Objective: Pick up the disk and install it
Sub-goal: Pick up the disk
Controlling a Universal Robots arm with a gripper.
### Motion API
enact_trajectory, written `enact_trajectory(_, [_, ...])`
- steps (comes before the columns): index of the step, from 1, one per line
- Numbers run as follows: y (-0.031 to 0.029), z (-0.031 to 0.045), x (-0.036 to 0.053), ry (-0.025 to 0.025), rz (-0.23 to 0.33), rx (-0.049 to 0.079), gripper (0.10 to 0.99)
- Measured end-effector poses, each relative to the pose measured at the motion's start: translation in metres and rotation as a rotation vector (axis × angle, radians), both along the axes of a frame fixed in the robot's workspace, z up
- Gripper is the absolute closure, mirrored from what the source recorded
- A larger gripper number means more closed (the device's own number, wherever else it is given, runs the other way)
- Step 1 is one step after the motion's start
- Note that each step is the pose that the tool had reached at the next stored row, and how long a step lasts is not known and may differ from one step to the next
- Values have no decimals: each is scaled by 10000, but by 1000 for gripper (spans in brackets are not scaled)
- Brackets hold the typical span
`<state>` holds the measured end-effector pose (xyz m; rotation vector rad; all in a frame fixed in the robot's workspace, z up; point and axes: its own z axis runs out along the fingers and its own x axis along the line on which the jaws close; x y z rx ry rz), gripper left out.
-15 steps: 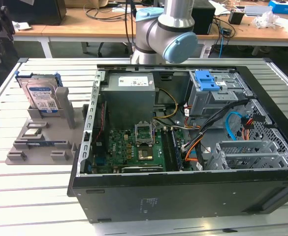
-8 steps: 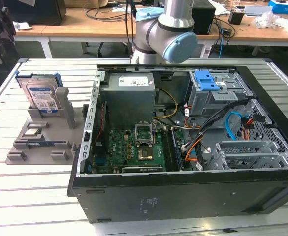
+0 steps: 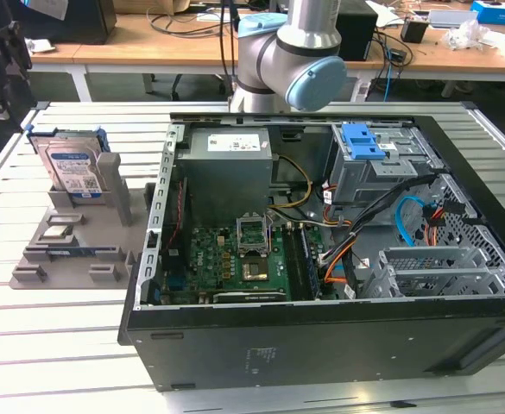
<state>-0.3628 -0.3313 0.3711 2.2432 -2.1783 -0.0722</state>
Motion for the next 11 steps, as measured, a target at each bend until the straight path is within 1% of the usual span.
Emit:
enact_trajectory(2, [6,-22,12,-1,-1,1,427])
enact_trajectory(4, [29,-47,33,-2,-1,-5,427])
enact_trajectory(5, [68,-68,61,0,-1,-21,427])
enact_trajectory(7, [115,-97,89,1,-1,-33,427])
enact_trajectory(8, [149,-120,106,4,0,-37,427])
enact_trajectory(11, [204,-185,110,3,-1,-36,427])
